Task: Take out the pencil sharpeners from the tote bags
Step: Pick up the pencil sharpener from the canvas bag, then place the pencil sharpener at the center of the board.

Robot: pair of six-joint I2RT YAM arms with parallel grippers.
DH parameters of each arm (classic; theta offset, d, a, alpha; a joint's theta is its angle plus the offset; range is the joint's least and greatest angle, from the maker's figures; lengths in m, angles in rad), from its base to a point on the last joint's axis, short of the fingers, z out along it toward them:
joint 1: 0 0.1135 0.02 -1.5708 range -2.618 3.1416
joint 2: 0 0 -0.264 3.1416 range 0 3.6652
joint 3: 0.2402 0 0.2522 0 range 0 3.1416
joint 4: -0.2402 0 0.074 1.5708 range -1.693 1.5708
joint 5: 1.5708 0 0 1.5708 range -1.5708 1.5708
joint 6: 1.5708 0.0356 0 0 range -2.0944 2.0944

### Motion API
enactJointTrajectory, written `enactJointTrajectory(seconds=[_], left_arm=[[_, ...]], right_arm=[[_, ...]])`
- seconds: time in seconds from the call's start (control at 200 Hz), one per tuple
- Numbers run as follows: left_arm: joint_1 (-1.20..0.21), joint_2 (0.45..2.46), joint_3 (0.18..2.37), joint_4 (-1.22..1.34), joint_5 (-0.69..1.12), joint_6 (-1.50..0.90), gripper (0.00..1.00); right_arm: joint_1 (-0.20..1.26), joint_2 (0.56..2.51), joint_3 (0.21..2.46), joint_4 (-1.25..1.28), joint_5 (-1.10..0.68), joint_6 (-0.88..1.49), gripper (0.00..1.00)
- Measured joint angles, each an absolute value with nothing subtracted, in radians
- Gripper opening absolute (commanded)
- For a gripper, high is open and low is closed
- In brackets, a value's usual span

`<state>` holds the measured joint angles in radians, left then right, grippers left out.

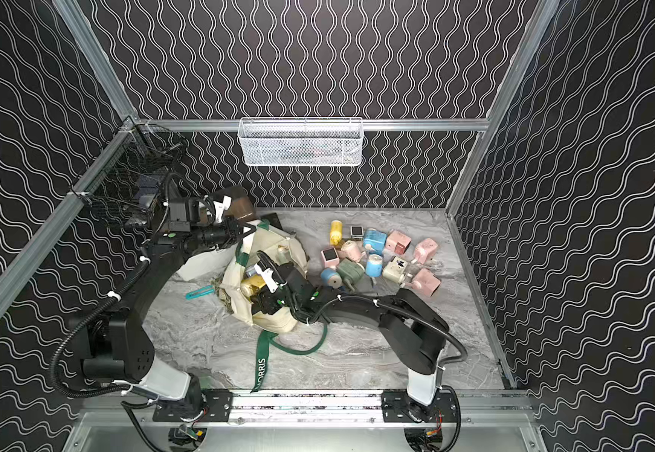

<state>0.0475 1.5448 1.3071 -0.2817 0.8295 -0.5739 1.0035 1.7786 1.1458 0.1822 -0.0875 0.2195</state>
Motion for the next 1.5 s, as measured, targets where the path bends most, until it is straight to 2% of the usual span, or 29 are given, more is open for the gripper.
enactJointTrajectory(seconds=[0.766, 0.936, 1.071, 1.256, 1.501], left_arm=[[0.054, 1.539, 1.298, -0.279, 0.822, -0.573, 0.0], [0.054, 1.537, 1.302, -0.287, 0.809, -0.569, 0.0], [0.054, 1.537, 1.302, -0.288, 0.805, -0.566, 0.0], [0.054, 1.537, 1.301, -0.288, 0.803, -0.559, 0.0], [0.054, 1.532, 1.295, -0.288, 0.803, -0.554, 0.0]], right_arm=[[1.002, 1.185, 0.824, 0.008, 0.052, 0.219, 0.48], [0.987, 1.054, 0.759, -0.008, 0.178, 0.197, 0.48], [0.954, 1.004, 0.683, -0.009, 0.348, 0.195, 0.47], [0.859, 0.997, 0.646, -0.035, 0.575, 0.248, 0.47], [0.627, 1.044, 0.598, -0.08, 0.652, 0.384, 0.48]])
